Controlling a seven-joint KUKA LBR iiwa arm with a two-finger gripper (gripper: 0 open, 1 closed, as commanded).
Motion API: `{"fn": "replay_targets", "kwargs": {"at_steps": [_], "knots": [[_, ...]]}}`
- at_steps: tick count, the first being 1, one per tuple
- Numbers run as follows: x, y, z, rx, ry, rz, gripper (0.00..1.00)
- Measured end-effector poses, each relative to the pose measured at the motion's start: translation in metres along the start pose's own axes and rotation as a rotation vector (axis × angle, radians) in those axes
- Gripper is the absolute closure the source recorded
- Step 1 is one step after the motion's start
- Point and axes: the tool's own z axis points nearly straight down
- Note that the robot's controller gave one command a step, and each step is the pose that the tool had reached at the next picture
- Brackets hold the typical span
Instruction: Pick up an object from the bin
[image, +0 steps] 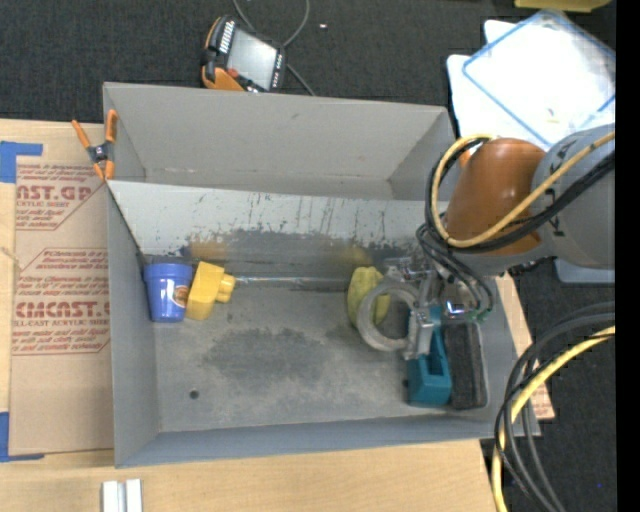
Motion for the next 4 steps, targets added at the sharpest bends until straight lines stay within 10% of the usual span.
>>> {"fn": "replay_targets", "kwargs": {"at_steps": [1,3,4], "knots": [[-0.03,0.06,-0.008,0.001,-0.004,-0.195,0.0],[-0.024,0.05,0.007,0.001,-0.004,0.013,0.0],[-0.035,0.066,0.039,0.008,-0.024,0.072,1.0]]}}
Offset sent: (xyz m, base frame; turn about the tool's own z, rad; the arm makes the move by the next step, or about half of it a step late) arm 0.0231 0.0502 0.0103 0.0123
